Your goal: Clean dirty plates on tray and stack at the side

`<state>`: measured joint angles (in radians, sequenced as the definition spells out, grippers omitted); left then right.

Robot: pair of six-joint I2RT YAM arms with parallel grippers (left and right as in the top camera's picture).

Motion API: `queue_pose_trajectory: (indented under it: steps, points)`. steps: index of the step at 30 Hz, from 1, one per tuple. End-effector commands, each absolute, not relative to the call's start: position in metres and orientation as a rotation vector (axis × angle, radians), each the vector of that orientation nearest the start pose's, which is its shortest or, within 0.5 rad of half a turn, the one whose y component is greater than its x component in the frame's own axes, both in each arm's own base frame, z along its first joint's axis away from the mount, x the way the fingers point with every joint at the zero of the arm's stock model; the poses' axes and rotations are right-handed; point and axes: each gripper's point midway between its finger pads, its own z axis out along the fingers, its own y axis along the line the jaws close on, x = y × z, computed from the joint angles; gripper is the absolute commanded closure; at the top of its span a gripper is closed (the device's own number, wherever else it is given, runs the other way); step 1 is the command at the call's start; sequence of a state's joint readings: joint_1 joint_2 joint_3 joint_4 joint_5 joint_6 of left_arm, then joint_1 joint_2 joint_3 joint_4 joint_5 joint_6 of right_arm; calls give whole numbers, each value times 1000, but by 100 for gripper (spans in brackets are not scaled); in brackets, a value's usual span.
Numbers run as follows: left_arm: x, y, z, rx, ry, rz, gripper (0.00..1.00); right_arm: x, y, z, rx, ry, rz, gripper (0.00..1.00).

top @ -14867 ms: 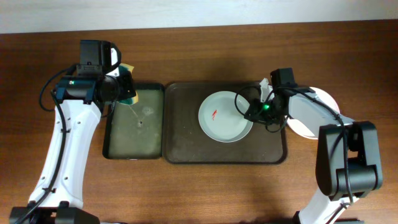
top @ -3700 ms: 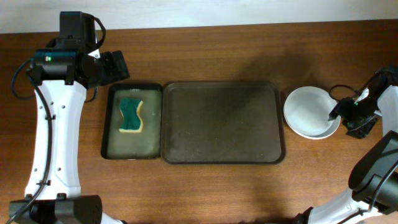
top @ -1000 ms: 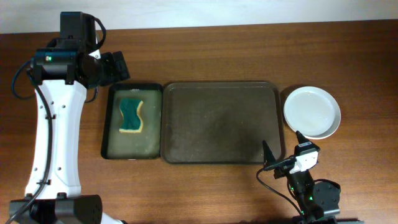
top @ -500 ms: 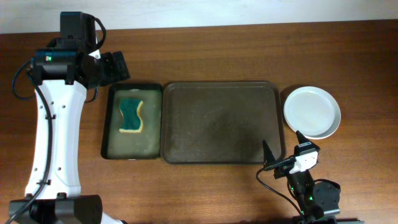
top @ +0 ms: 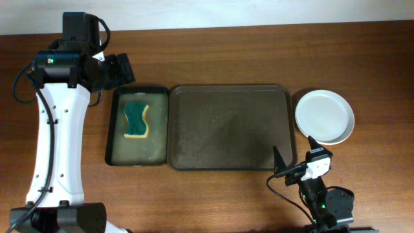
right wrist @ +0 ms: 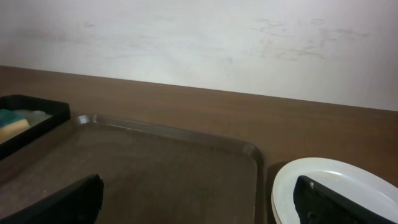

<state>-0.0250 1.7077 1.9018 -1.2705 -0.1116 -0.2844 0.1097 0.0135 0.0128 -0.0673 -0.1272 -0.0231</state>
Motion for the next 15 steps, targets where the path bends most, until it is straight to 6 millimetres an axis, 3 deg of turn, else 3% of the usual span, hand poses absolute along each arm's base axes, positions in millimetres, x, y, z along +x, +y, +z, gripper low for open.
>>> queue_pose_trajectory:
  steps: [1, 7, 12, 15]
  points:
    - [401, 9, 268, -389, 2601, 38, 1, 242, 44, 158, -187, 1630, 153, 2]
    - [375, 9, 320, -379, 2461, 5, 1, 242, 44, 158, -187, 1630, 153, 2]
    - [337, 11, 375, -367, 2300, -30, 1, 242, 44, 158, -187, 1630, 153, 2]
    - [317, 11, 397, -362, 2229, -42, 1, 242, 44, 158, -187, 1630, 153, 2]
